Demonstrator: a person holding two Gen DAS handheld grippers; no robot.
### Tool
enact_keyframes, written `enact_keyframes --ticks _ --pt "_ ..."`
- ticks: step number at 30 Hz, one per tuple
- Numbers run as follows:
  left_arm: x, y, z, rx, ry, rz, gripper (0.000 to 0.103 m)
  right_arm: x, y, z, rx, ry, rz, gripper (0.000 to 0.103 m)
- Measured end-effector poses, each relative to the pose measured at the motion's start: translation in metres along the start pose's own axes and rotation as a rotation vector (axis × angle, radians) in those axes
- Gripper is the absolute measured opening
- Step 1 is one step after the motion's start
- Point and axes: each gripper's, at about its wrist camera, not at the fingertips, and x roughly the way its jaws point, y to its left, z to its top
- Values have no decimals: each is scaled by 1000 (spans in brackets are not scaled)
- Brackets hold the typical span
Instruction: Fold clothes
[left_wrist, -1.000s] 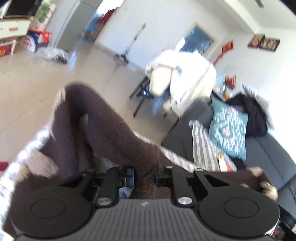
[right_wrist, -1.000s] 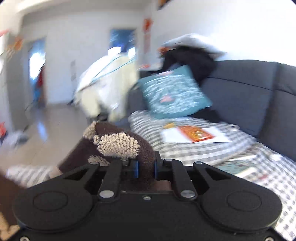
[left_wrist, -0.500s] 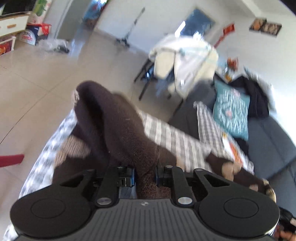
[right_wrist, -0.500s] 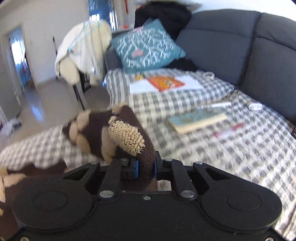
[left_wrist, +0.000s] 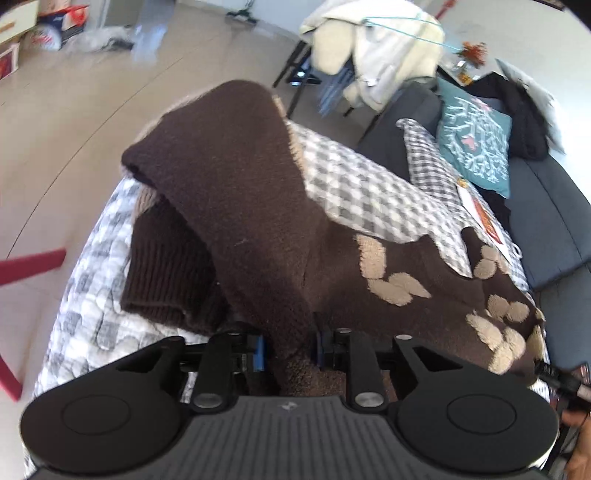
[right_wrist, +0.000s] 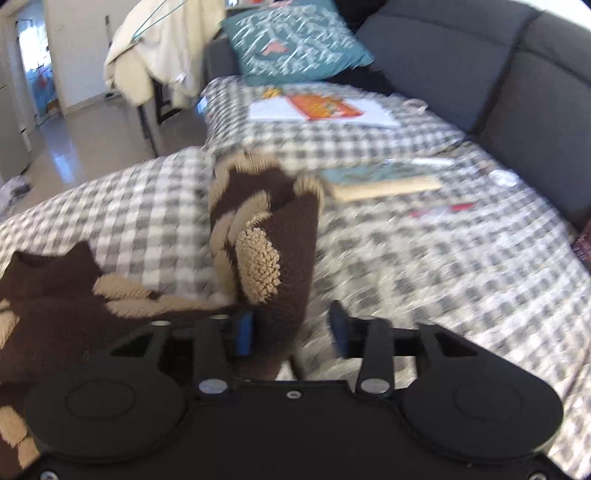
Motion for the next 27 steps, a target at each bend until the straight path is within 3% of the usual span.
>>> enact_keyframes --ticks 1,2,6,8,12,17,21,27 --pt "-5 -1 0 23 -8 22 52 -3 -1 2 1 -16 -9 70" --pt "-10 -3 1 46 -15 45 67 -8 -1 5 -5 -38 -14 70" --pt "-32 -12 -2 169 -96 173 71 -24 6 12 -24 -116 -4 70" --pt "-42 -15 -3 192 -133 180 71 -27 12 17 -30 -136 11 70" --pt "-52 -26 1 239 -197 128 71 -26 32 25 -59 -169 56 70" --pt "-37 -48 13 357 -278 130 70 -7 67 34 -142 -152 281 70" --pt "-9 -63 21 413 -279 29 69 14 93 34 -236 -120 366 70" --pt "43 -65 32 413 -205 -7 69 51 116 25 -257 -21 436 70"
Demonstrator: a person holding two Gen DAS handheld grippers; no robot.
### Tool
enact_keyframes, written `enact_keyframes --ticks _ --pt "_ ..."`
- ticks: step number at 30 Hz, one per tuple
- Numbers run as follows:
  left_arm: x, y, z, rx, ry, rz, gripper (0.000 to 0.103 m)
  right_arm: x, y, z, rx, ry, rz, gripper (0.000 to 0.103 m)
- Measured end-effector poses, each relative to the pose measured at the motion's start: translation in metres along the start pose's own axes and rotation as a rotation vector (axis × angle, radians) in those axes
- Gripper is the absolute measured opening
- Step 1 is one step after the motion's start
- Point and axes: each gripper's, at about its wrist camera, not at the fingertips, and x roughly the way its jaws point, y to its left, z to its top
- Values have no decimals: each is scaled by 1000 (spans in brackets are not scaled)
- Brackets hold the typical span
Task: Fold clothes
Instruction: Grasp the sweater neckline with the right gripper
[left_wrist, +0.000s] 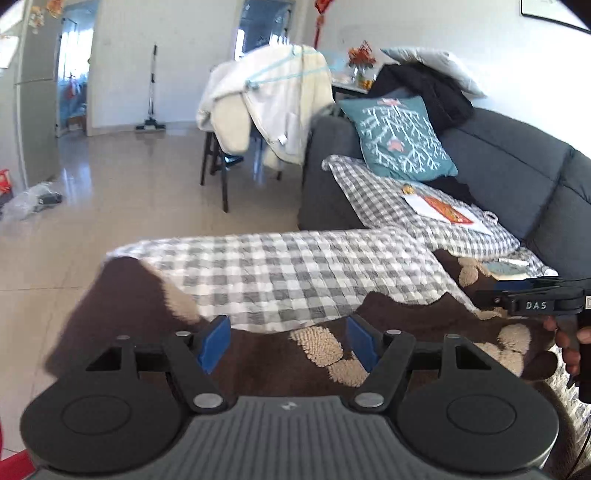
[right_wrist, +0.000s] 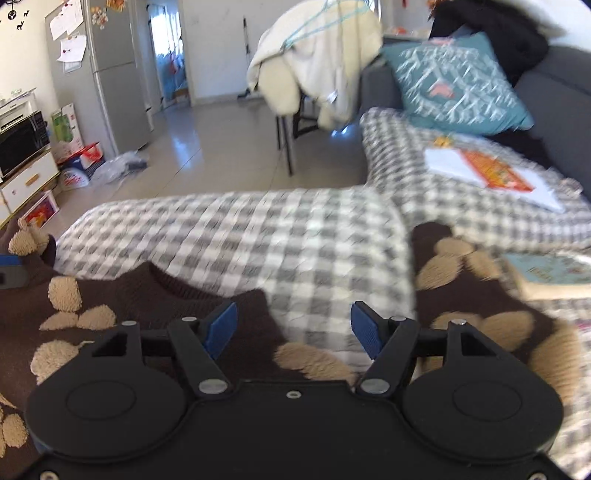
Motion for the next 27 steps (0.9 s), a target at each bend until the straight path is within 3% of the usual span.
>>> enact_keyframes --ticks 5,9,11,12,16,19,23,27 --pt "28 20 -6 -61 64 10 67 14 5 -14 -22 45 17 69" --pt "32 23 -25 73 110 -16 67 16 8 -28 -56 27 13 70" --pt "28 16 -40 186 84 -4 67 13 10 -32 -70 6 14 69" --pt "28 15 -42 193 80 -2 67 12 11 -33 -85 -2 13 68" --pt "25 16 -38 168 83 -5 67 7 24 -37 -170 -33 -3 63" --pt "19 8 -32 215 85 12 67 6 24 -38 -157 -34 -1 63" --pt "21 -2 -15 284 105 -10 67 9 19 -37 -140 -33 10 63" --pt "32 1 7 291 129 -72 67 10 19 -34 -149 -25 11 64"
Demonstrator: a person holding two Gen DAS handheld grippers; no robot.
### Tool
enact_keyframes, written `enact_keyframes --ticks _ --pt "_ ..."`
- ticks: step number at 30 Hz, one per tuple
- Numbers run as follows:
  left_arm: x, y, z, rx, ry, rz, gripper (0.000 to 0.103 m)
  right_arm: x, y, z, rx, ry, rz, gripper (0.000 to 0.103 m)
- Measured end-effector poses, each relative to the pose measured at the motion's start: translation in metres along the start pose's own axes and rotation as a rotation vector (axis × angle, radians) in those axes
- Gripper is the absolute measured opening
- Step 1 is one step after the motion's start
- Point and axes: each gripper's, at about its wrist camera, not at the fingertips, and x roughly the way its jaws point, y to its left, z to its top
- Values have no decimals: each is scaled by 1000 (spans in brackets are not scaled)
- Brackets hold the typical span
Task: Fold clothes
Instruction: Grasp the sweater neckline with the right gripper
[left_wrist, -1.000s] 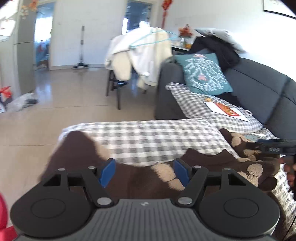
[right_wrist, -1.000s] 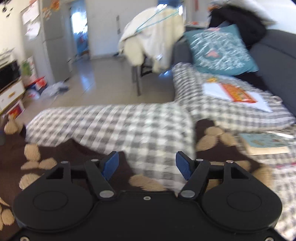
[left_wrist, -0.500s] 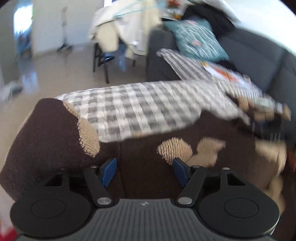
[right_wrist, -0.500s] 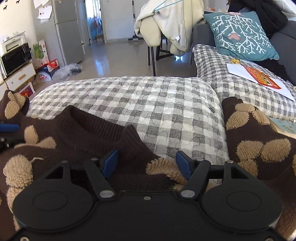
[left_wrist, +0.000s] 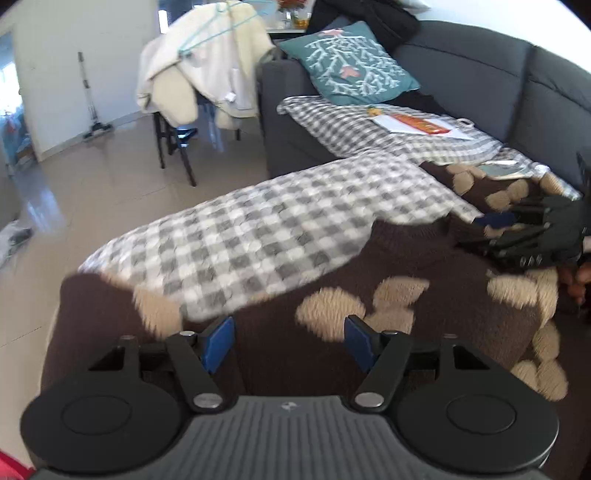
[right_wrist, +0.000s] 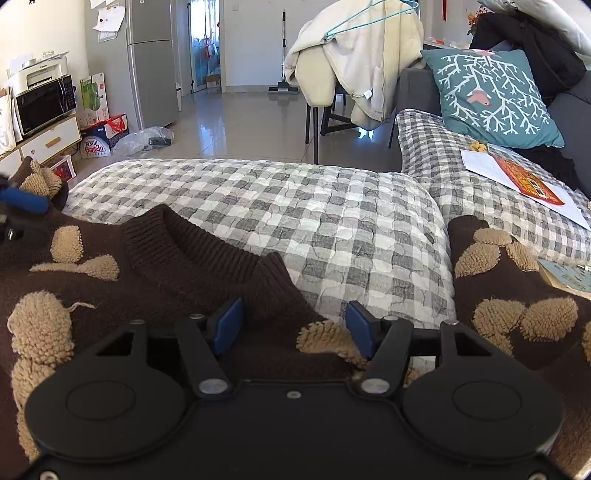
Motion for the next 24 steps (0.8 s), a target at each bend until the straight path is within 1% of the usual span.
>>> enact_keyframes --ticks 1,2,3,6,8,9,10,11,12,13,14,15,17,18,20,21,24 --pt "2 3 3 1 6 -4 67 0 0 0 -5 0 0 64" --pt "10 10 7 0 31 -14 67 0 1 1 -13 -1 1 64" --pt "20 17 8 -8 75 -37 69 1 1 1 -15 -2 5 64" --pt "36 32 4 1 140 -75 72 3 -2 1 -9 -3 25 63" --pt "35 39 -2 0 140 -98 71 3 -3 1 -9 -2 40 56" --pt "35 42 -5 -2 135 -113 68 3 -1 1 -22 -4 55 52" --pt "34 43 -6 -2 132 -112 61 3 1 2 -37 -6 70 39" --pt "31 46 -8 -19 115 -89 45 3 3 3 -52 -8 84 27" --pt "29 48 -10 -37 98 -66 31 1 9 5 -87 -10 65 24" --pt "26 52 -10 -60 84 -62 23 -1 14 8 -115 -20 38 17" --pt "21 59 -15 -119 44 -71 13 -4 20 12 -141 -31 11 15" --pt "15 66 -20 -179 4 -80 11 -7 26 16 -167 -43 -16 15" --pt "9 69 -27 -231 -46 -89 10 -13 36 24 -206 -79 -64 14" --pt "5 67 -31 -239 -75 -73 10 -17 40 27 -209 -106 -85 14" --pt "3 60 -30 -227 -103 -47 9 -21 45 35 -206 -158 -136 14" --pt "0 55 -30 -222 -131 -24 9 -21 45 37 -204 -173 -152 14" --pt "-6 47 -27 -225 -199 36 9 -23 54 47 -211 -249 -240 14"
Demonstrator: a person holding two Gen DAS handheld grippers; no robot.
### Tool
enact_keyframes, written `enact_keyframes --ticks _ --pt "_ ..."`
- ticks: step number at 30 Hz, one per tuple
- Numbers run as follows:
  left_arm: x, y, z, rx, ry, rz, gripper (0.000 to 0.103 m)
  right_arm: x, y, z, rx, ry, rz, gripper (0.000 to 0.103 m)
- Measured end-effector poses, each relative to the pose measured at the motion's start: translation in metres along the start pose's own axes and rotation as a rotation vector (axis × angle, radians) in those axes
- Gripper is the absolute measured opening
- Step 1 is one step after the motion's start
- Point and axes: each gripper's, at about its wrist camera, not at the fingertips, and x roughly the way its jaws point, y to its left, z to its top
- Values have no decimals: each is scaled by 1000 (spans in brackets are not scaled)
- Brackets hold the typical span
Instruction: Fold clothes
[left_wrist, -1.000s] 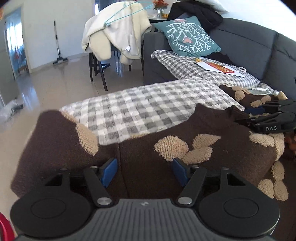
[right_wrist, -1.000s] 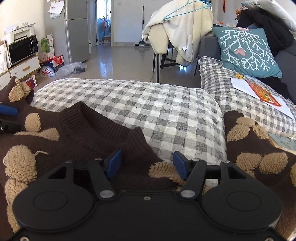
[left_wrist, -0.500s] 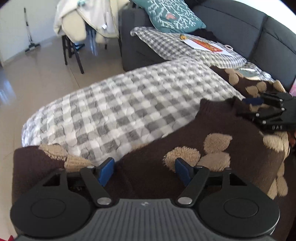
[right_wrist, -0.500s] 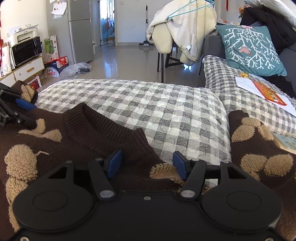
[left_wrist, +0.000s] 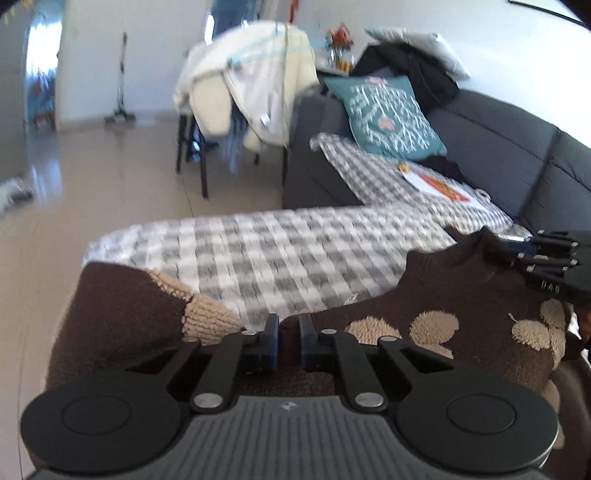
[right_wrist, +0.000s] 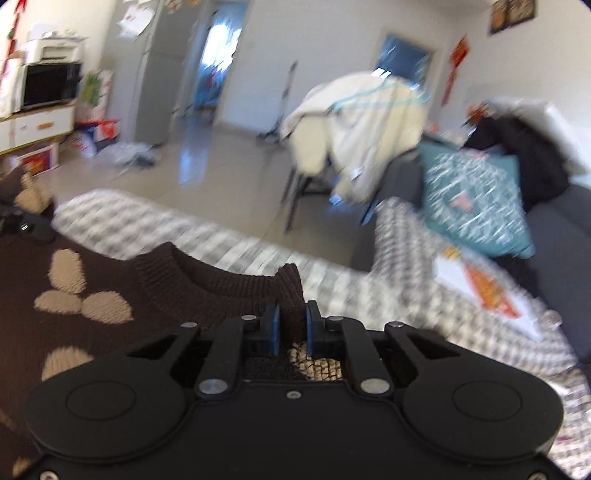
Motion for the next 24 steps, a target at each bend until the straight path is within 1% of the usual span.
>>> enact_keyframes --ticks 2,5,7,9,10,11,12,14,17,19,23,24 --pt "-1 -5 3 3 -43 38 9 1 6 7 -20 -42 -50 14" --pt "-2 -16 15 37 -120 117 9 10 12 21 -50 -103 -117 14" --pt "-6 -18 25 57 -176 174 9 20 11 33 -25 -124 -136 14" --pt "-3 -20 35 77 -212 217 9 30 8 43 3 -125 -140 14" --pt "0 -22 41 97 -233 252 9 40 7 52 23 -127 -140 14" --pt "2 -22 44 105 -240 266 9 48 8 57 20 -129 -142 14" --pt "8 -23 50 115 -255 302 9 56 9 62 13 -131 -143 14" --pt "19 -19 56 106 -259 341 9 74 14 70 -13 -119 -142 14" --pt "39 -12 62 95 -247 385 9 104 25 69 -63 -89 -171 14" --pt "55 -9 62 98 -225 403 9 125 30 62 -86 -52 -181 14" --pt "84 -4 59 126 -170 426 9 167 38 37 -132 51 -176 14" --pt "96 -3 54 147 -142 435 9 177 40 30 -147 74 -176 14"
